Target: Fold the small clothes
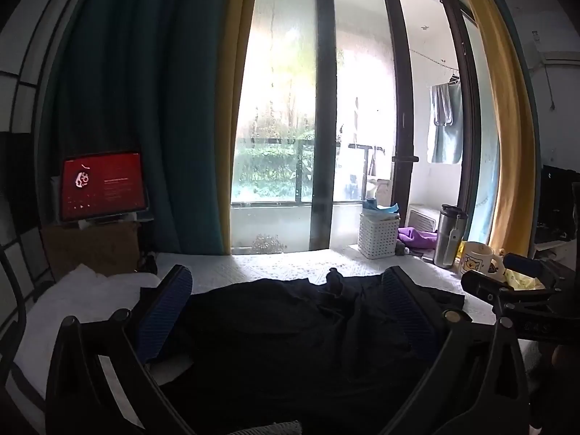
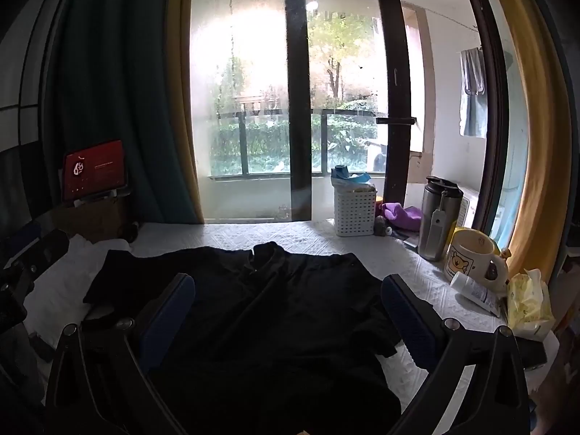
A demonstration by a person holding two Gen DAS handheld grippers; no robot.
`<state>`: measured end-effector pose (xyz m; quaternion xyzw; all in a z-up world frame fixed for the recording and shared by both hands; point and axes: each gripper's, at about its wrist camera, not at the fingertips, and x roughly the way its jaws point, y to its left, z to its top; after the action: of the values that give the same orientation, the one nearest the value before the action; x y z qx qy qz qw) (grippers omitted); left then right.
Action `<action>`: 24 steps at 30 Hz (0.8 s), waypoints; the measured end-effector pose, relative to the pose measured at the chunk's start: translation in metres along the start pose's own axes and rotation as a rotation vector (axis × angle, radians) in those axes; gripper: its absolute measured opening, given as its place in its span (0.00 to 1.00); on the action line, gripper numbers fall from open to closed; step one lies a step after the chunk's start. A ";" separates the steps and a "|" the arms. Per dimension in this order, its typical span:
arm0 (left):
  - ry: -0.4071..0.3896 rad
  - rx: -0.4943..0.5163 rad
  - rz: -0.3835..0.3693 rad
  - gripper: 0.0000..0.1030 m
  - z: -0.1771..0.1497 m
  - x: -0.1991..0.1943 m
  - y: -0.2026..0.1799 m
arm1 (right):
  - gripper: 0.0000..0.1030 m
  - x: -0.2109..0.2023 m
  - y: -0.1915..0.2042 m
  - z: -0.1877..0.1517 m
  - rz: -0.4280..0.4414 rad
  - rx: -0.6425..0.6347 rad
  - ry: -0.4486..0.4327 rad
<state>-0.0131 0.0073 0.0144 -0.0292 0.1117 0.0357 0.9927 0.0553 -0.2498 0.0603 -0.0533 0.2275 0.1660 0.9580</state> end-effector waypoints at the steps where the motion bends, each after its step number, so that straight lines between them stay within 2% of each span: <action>1: -0.001 -0.001 0.003 1.00 0.001 0.000 0.001 | 1.00 0.000 0.000 0.000 0.003 0.003 0.001; 24: -0.010 0.012 0.044 1.00 0.000 -0.003 0.001 | 1.00 -0.002 0.002 0.000 0.001 -0.002 -0.002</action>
<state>-0.0161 0.0081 0.0153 -0.0208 0.1075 0.0568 0.9924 0.0529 -0.2486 0.0612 -0.0540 0.2264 0.1666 0.9581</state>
